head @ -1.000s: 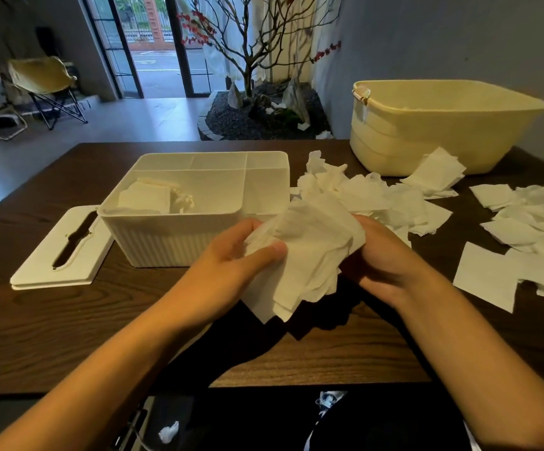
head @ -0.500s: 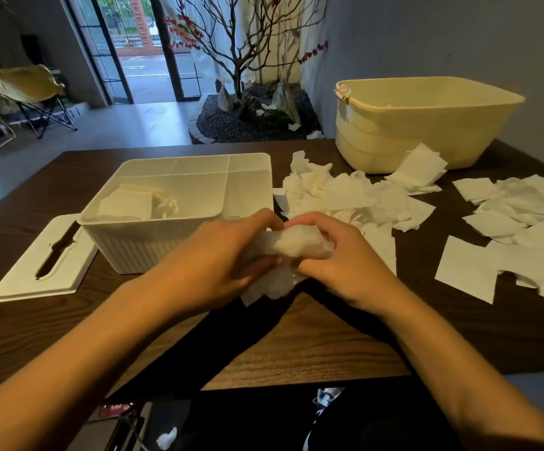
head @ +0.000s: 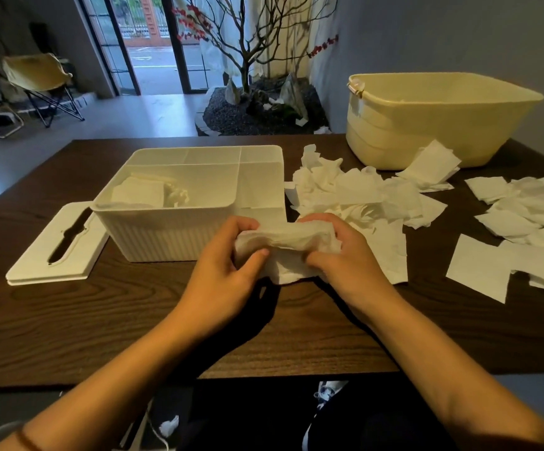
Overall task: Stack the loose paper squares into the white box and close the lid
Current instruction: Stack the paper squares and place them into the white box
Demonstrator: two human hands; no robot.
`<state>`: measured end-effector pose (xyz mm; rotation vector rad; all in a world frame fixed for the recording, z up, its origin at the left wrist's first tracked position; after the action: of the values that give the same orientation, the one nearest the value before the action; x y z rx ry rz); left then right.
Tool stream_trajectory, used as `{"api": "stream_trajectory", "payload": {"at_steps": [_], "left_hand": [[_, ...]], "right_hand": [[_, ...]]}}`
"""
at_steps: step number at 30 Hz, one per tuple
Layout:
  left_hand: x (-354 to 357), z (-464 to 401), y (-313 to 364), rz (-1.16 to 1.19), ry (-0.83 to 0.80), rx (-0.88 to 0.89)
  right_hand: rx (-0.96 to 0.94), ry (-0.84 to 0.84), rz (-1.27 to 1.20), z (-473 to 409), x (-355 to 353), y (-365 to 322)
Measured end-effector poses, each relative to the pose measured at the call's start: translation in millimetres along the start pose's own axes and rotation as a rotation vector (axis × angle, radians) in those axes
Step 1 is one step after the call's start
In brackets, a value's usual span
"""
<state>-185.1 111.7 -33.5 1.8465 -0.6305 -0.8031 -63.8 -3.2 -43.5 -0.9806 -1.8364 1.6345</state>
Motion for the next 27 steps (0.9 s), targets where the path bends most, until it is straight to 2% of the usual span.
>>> {"api": "stream_trajectory", "payload": {"at_steps": [2,6,10,15,21,27], "left_hand": [[3.0,0.9,3.9,0.091,0.028,-0.016],[21.0,12.6,-13.5,0.420,0.009,-0.281],[15.8,9.7,-21.8,0.308,0.038,-0.273],[22.2,9.3,-18.1,0.257,0.028,-0.262],[21.4,7.6,-24.0,0.426,0.048,-0.366],[19.6,6.6,-17.5,0.291,0.009,-0.268]], "right_hand": [[-0.030,0.025,-0.052,0.1,-2.4,-7.7],[0.055,-0.012,-0.082,3.9,-4.8,-1.9],[0.113,0.038,-0.049,6.1,-11.8,7.9],[0.077,-0.018,-0.102,5.7,-3.2,-3.0],[0.163,0.015,-0.065,3.5,-27.3,14.7],[0.175,-0.037,-0.072,0.9,-19.0,13.2]]}}
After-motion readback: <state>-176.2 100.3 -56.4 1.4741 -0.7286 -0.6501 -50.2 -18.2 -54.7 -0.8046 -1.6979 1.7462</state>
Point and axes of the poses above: each hand's wrist, its own z-axis away from the middle knuckle, its own x-axis out of the palm, y = z × x, the point moved 8 cm from there along -z, towards the middle knuckle, and after that the axes turned 4 degrees about y, right-handed, at the moved point
